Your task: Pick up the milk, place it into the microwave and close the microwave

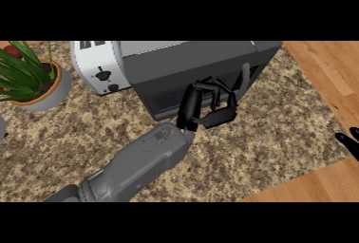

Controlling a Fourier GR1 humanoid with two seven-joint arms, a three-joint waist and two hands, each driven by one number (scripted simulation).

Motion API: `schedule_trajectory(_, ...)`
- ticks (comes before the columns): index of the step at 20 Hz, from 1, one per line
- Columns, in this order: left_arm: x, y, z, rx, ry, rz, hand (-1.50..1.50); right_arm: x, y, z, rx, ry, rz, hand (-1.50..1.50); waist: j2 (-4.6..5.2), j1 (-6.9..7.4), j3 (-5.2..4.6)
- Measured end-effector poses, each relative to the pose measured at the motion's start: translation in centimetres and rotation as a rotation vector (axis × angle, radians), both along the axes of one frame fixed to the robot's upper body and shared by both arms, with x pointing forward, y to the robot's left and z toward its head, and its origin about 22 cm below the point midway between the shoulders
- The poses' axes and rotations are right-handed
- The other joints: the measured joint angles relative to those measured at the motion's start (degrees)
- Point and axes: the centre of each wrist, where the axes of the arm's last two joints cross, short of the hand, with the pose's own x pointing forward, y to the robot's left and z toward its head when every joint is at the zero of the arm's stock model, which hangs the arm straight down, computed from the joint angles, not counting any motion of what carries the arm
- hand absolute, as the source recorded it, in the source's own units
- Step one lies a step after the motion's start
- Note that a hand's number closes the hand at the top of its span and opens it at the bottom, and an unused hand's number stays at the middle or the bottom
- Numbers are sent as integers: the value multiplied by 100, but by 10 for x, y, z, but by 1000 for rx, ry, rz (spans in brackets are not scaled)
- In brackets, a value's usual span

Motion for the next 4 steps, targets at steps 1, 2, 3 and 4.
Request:
schedule_trajectory(1, 0, 0, 0, -2, -2, 5, 150, 0, 0, 1, -1, -1, 4, -150, 0, -10, 0)
schedule_trajectory(2, 0, 0, 0, -3, -7, 6, 150, 0, 0, 2, 0, -4, 5, -150, 4, -12, 0)
schedule_trajectory(3, 0, 0, -1, -4, -10, 8, 150, 0, 0, 2, 0, -3, 5, -150, 8, -15, 1)
schedule_trajectory(4, 0, 0, -1, -5, -13, 9, 150, 0, 0, 2, 1, 1, 6, -150, 8, -17, 1)
